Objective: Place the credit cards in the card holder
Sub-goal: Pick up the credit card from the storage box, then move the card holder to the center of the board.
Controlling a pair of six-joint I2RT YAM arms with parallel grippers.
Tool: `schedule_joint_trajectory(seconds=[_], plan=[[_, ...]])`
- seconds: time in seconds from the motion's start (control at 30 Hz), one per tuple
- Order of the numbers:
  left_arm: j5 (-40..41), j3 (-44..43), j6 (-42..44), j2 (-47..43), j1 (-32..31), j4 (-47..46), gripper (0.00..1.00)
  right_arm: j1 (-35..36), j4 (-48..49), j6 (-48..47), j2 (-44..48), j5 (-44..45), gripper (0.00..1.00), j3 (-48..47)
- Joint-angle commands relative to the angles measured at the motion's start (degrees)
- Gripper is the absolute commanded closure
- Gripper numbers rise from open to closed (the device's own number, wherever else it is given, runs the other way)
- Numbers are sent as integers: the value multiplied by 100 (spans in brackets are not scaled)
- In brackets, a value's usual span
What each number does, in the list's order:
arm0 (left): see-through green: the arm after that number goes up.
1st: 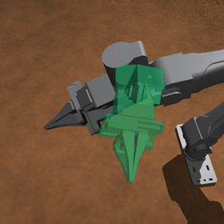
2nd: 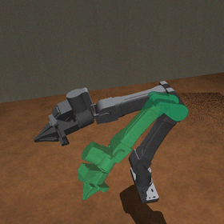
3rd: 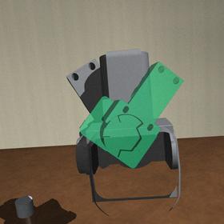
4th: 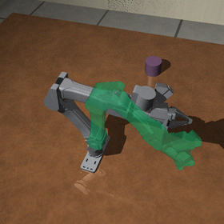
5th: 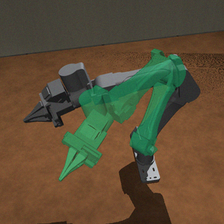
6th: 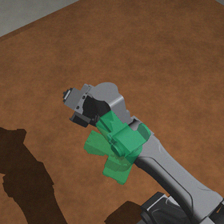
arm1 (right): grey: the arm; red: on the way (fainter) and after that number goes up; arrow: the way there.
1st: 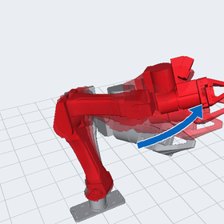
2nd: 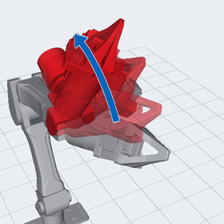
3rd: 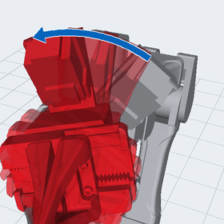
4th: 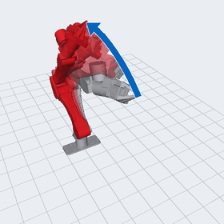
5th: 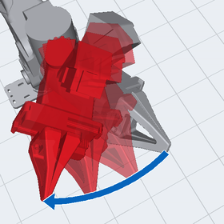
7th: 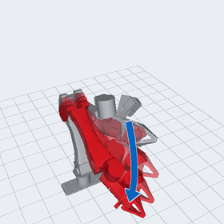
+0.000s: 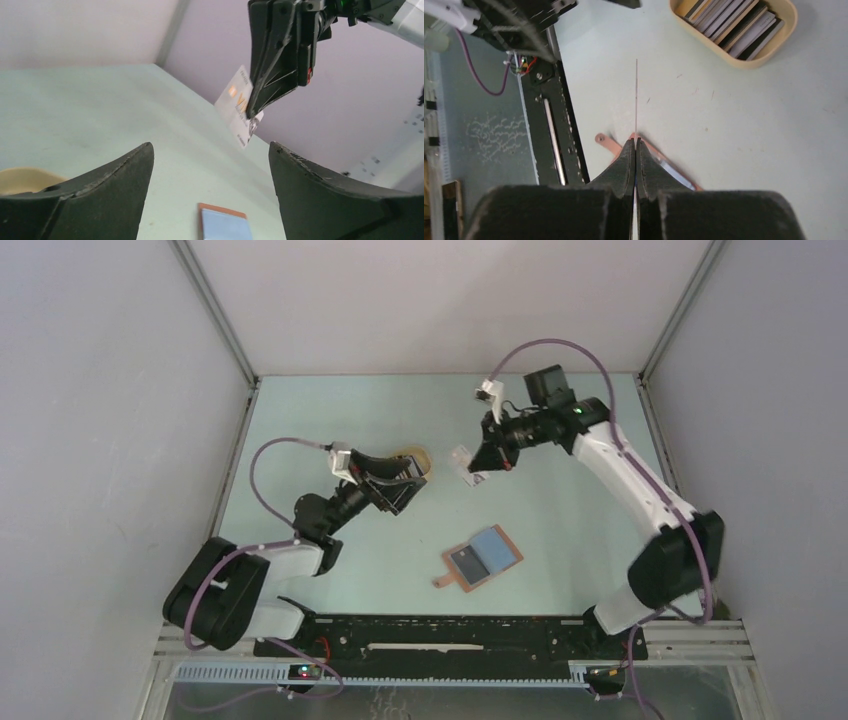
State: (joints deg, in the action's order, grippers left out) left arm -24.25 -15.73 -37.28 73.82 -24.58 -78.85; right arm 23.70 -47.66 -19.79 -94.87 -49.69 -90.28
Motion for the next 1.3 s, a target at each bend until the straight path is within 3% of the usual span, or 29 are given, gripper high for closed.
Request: schedule_joint_trajectory(seconds=[0.0, 0.13, 0.23, 0.37, 0.5, 0.87, 1.07, 1.27], plan=[[-1445, -650, -548, 449, -94, -797, 10, -372, 483, -578, 1246, -341, 100, 948], [-1496, -744, -52, 397, -562, -790, 8, -783, 693, -985, 2060, -1194, 100, 1813], [-1616, -925, 147, 539, -846, -790, 0, -992, 964, -1031, 2521, -1755, 100, 2574], [-1775, -1254, -58, 927, -945, -790, 0, -1114, 1535, -886, 3037, -1841, 100, 3338], [-2079, -1506, -112, 1334, -1048, -792, 0, -1234, 1697, -642, 3004, -1957, 100, 3388], [-1537, -1198, 400, 1454, -1264, -791, 0, -1237, 1365, -732, 2195, -2330, 100, 3107], [-1553, -1306, 363, 1599, -1300, -790, 12, -1237, 1401, -708, 2068, -2438, 100, 3111], [-1601, -1435, 187, 1744, -1324, -790, 35, -1237, 1413, -688, 1940, -2438, 100, 3099]])
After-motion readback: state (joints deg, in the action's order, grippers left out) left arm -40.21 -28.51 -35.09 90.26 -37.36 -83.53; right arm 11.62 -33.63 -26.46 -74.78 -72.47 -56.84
